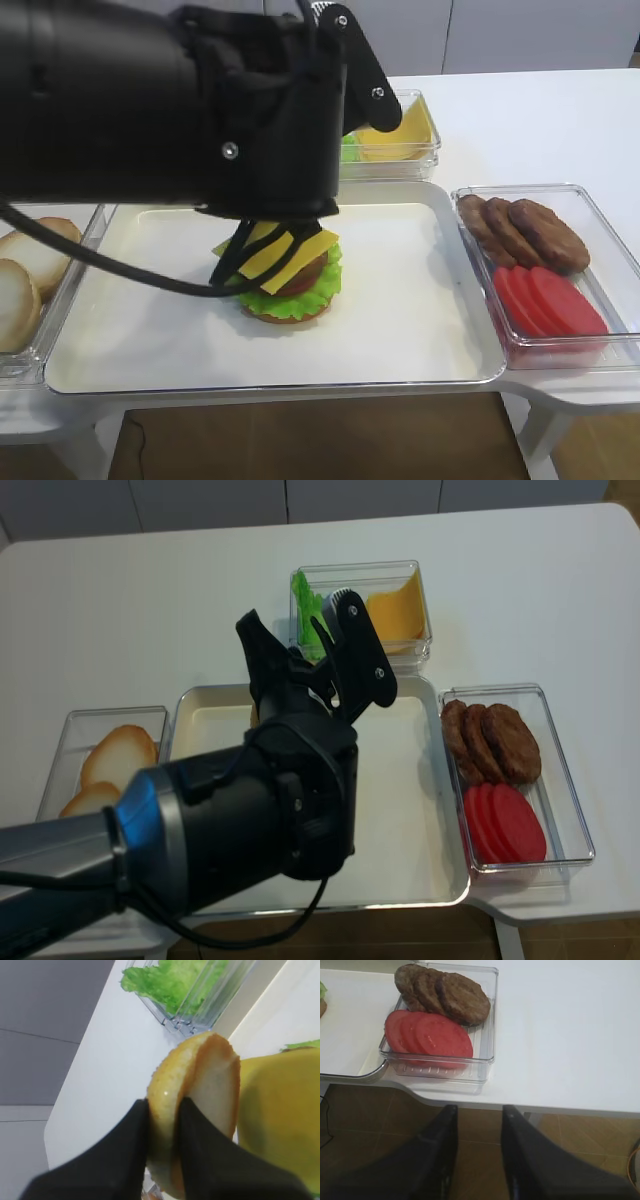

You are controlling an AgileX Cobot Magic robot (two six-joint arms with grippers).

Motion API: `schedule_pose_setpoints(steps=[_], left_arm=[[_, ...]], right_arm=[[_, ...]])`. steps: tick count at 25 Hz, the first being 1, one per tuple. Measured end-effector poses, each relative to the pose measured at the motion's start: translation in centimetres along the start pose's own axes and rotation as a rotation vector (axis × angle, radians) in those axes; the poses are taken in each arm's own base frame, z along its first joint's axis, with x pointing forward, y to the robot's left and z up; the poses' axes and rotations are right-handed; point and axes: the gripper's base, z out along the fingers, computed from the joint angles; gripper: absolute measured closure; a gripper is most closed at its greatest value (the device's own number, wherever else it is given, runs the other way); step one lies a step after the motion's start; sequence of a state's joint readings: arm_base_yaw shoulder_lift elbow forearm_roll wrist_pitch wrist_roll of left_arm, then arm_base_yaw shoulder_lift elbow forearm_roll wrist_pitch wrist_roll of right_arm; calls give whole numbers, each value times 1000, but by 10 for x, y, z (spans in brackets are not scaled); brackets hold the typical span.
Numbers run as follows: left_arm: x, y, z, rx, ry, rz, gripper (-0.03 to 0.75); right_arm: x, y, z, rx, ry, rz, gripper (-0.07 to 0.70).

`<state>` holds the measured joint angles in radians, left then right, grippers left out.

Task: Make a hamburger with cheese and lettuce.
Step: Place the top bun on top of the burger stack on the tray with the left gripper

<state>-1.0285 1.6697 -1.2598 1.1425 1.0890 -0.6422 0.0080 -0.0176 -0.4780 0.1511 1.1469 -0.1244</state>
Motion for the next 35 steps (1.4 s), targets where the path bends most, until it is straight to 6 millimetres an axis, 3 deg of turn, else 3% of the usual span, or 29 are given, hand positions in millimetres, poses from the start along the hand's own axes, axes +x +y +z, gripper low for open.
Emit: schedule_pose_setpoints(steps=[35], left_arm=[[-1,-12,4,19,18,-6,589]], right_arm=[[0,0,0,-2,0,-1,386]])
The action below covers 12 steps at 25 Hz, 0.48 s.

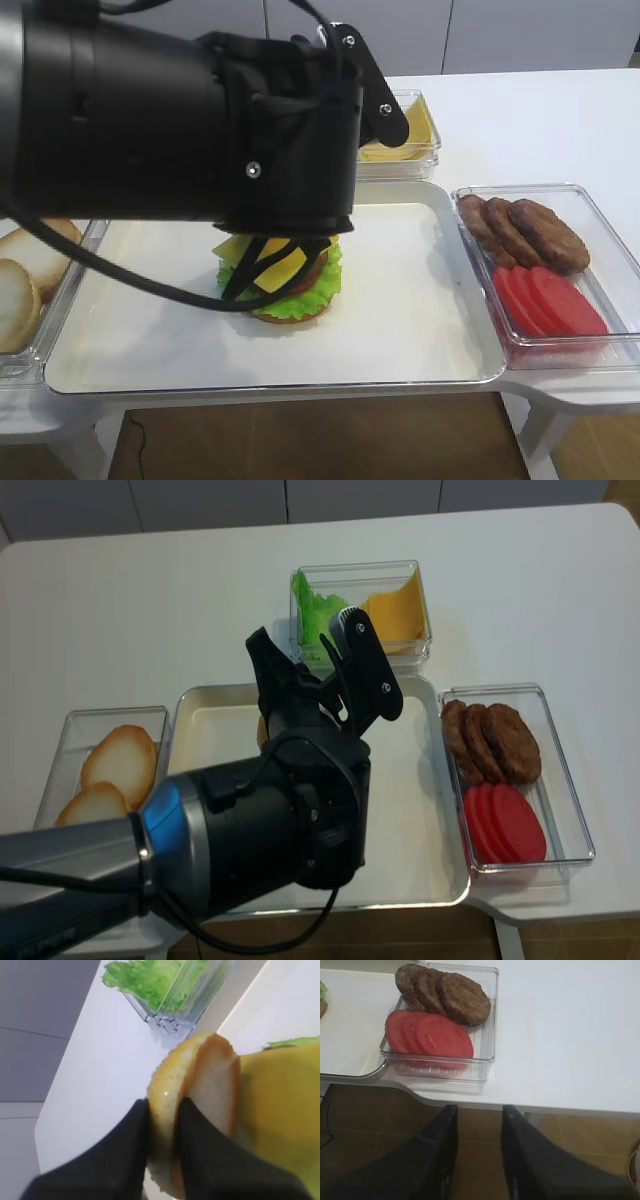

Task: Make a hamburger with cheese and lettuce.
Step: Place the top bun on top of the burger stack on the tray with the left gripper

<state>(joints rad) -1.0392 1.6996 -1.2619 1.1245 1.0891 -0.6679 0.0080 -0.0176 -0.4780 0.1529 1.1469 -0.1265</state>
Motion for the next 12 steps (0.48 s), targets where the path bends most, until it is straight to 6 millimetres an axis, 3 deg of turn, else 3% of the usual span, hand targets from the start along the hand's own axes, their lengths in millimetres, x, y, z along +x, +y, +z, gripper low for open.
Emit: schedule_pose_setpoints(steps=[12], left_arm=[[1,-2,0,22,15,-15,589]], right_arm=[[0,0,0,0,0,0,386]])
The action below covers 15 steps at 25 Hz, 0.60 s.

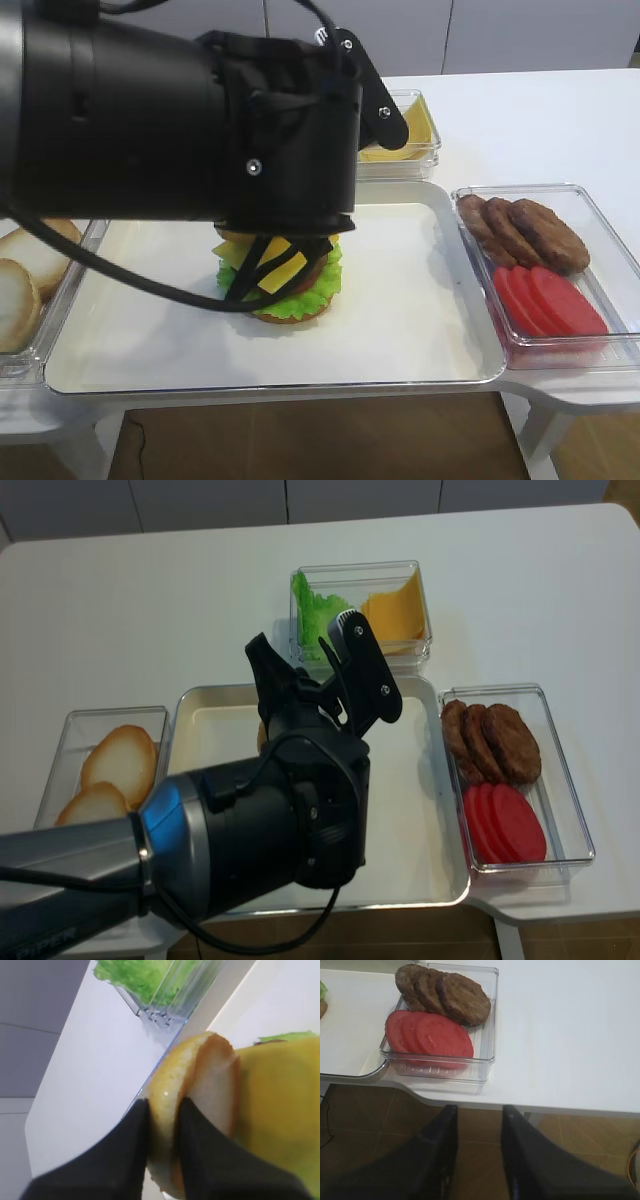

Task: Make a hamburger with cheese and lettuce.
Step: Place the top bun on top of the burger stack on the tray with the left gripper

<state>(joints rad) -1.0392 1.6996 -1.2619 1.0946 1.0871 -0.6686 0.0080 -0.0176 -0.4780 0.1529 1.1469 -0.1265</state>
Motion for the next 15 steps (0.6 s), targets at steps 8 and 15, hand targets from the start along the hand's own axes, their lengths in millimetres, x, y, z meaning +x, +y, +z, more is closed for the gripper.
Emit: schedule_pose_setpoints(steps=[8,15], left_arm=[[-1,1,0,-6,-6,5,589],[-3,0,2,-33,-21,9,589]], right_arm=[[0,0,0,0,0,0,386],[0,0,0,0,0,2,386]])
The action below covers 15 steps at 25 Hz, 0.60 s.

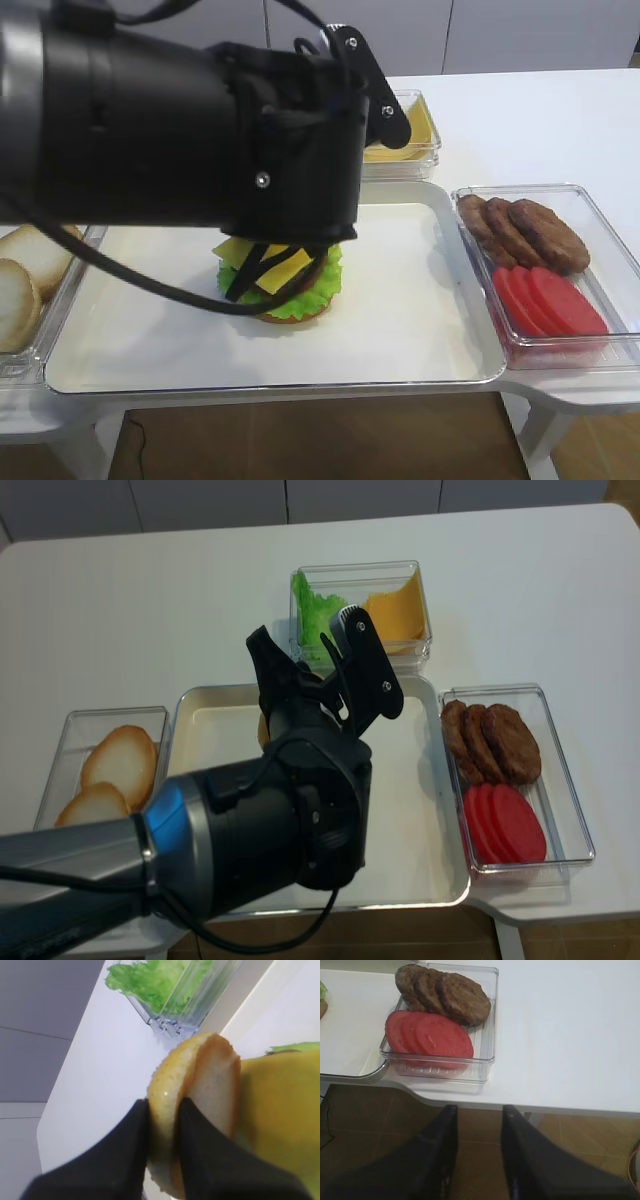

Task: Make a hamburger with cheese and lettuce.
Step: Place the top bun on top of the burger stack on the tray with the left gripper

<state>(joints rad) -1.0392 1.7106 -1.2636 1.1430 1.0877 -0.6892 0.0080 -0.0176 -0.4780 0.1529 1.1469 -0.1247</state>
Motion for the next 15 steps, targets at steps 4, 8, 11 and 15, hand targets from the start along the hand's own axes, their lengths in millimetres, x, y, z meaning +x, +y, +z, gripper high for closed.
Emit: schedule_pose_setpoints(steps=[4,8,11,15], left_arm=[[0,-9,7,-10,16,29,590],[1,-9,8,-21,22,32,599],[1,-8,8,-30,30,34,600],[2,-8,8,-40,38,37,600]], right_arm=[[0,0,0,0,0,0,386],[0,0,0,0,0,0,386],[0,0,0,0,0,0,386],[0,0,0,0,0,0,386]])
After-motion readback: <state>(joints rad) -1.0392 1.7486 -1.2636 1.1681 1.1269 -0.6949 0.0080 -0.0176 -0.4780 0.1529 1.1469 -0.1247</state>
